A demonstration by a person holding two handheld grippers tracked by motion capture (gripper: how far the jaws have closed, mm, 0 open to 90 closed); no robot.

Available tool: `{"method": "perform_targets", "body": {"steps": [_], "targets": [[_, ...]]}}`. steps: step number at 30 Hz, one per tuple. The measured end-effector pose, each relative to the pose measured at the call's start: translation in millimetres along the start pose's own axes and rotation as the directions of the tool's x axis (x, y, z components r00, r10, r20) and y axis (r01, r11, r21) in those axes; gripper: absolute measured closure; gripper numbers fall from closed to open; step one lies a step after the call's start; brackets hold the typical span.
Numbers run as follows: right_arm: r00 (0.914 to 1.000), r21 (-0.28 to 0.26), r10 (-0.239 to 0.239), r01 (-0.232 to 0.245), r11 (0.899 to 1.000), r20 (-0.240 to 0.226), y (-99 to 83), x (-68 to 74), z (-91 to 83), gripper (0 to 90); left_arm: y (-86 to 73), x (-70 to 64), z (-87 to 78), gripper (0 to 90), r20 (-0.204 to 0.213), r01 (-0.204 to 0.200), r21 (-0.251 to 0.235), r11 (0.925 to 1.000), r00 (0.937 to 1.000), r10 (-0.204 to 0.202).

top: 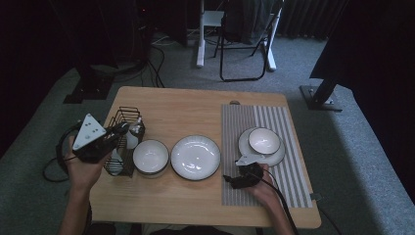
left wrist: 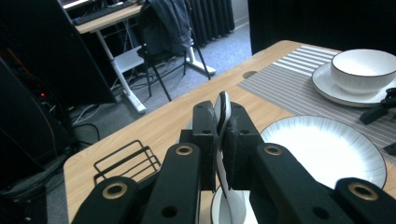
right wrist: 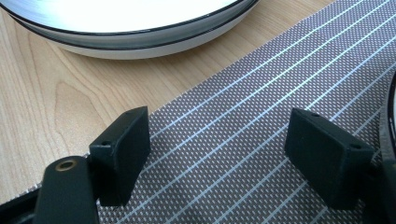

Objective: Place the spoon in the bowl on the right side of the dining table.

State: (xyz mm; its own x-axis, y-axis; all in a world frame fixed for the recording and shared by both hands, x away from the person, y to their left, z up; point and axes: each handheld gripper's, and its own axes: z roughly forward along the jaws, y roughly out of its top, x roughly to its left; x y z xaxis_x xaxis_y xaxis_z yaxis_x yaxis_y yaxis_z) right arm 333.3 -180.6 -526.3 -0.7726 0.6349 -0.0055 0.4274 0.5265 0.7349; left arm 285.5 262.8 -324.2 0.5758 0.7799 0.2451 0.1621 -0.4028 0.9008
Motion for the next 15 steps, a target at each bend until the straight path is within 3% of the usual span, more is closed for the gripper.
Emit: {"method": "perform_targets", "body": {"steps": [15], "targets": [[0.9999,-0.004,-0.014,0.014,1.0,0.005,-0.2,1.0,-0.6,23.1,7.7,-11.1,20.2,85.1,0.081,-0.021,-0.004,0.9998,0.9965,0.021]]}}
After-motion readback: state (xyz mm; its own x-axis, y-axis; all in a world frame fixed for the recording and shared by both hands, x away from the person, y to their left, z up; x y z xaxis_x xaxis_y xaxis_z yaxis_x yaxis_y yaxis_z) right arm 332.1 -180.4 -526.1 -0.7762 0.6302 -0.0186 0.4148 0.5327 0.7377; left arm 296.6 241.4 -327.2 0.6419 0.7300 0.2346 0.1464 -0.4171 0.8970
